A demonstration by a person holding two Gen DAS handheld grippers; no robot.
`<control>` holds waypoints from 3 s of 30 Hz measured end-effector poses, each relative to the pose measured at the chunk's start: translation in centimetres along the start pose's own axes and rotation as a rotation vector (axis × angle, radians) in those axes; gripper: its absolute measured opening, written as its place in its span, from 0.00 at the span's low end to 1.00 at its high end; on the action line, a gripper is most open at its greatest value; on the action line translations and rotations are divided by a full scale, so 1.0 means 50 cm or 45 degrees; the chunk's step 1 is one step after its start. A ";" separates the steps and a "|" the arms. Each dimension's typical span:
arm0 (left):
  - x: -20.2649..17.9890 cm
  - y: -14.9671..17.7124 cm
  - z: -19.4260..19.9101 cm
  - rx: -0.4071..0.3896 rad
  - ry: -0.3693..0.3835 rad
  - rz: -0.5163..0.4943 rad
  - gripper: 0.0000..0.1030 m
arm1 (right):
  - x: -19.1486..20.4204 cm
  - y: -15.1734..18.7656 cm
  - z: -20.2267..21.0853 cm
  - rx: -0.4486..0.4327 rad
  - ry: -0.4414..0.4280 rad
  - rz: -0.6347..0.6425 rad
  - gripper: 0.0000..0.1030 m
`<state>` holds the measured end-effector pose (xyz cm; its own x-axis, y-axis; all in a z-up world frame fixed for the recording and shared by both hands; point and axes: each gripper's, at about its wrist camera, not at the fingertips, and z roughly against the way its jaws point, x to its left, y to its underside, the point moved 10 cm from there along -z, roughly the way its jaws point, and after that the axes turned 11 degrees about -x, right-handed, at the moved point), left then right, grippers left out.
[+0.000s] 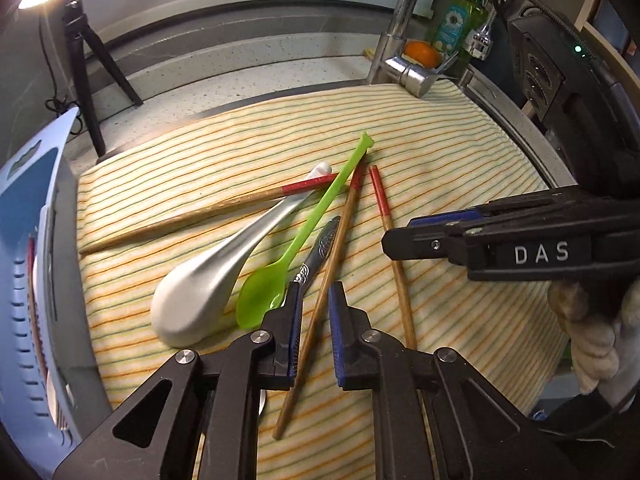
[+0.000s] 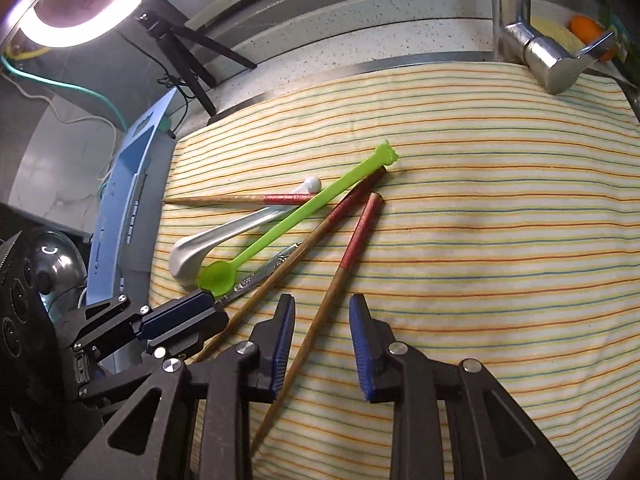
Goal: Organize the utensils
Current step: 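Grasp a red-tipped chopstick with the left gripper while the right gripper grasps another, then carry both red-tipped chopsticks into the blue basket and open both grippers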
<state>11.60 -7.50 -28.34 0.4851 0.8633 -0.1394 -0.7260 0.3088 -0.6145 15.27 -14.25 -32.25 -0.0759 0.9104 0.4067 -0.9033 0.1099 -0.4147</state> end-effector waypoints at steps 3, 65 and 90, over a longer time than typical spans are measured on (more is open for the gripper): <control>-0.005 0.004 -0.013 0.025 0.026 0.004 0.12 | -0.004 0.002 -0.011 0.008 0.022 -0.008 0.24; 0.213 0.017 0.292 -0.358 -0.144 0.459 0.05 | 0.244 -0.088 0.113 -0.132 -0.286 0.083 0.06; 0.450 0.057 0.302 -0.348 -0.350 0.594 0.05 | 0.519 -0.155 -0.068 -0.050 -0.415 0.136 0.06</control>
<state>13.09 18.84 -21.51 -0.0244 0.9656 -0.2590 -0.6628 -0.2096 -0.7189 21.73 9.87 -21.23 -0.3056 0.7430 0.5954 -0.8665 0.0421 -0.4974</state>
